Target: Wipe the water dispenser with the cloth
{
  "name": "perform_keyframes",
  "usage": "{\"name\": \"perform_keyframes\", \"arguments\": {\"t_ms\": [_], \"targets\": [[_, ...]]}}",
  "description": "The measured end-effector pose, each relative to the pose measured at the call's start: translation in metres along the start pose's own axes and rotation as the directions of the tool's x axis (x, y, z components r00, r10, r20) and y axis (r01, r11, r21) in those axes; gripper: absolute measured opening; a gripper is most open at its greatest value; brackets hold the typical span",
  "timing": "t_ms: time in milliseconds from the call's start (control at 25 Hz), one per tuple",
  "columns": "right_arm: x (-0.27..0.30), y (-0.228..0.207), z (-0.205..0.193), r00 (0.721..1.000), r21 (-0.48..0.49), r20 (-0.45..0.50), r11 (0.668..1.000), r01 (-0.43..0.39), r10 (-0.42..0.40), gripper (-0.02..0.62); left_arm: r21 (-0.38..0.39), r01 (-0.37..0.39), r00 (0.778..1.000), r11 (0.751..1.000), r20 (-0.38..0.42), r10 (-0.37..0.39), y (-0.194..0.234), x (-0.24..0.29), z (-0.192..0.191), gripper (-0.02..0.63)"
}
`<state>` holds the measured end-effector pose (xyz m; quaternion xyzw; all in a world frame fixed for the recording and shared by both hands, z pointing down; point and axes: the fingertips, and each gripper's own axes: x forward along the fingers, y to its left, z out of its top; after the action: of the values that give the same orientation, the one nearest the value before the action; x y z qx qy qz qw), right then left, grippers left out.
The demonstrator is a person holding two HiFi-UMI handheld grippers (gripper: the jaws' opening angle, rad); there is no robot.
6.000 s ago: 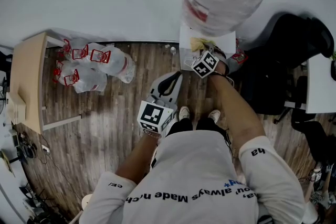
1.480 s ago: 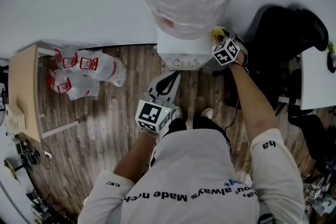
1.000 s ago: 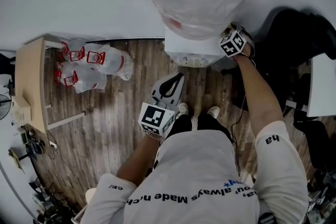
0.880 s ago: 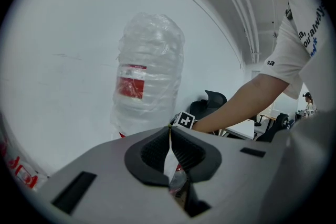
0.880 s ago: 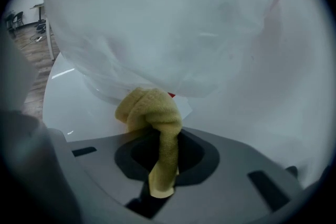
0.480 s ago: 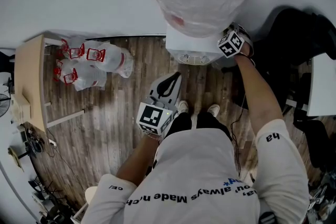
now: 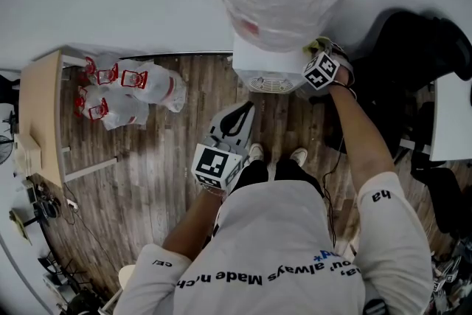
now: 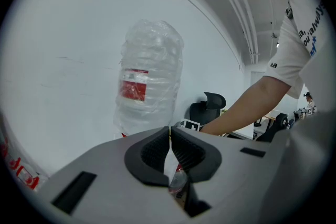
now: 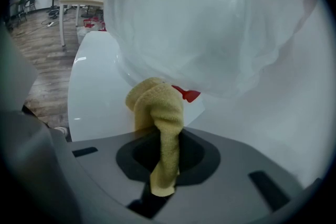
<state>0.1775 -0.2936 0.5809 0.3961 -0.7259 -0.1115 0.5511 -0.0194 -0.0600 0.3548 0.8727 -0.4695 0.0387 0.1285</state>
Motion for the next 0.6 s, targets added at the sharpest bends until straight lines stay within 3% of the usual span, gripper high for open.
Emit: {"name": "perform_keyframes", "arguments": {"t_ms": [600], "targets": [[-0.024,0.027,-0.012,1.000,-0.026,-0.020,0.999,0.017,-0.018,0.040,0.007,0.011,1.000,1.000,0.010,-0.011,-0.011,-0.013,0.003,0.028]]}}
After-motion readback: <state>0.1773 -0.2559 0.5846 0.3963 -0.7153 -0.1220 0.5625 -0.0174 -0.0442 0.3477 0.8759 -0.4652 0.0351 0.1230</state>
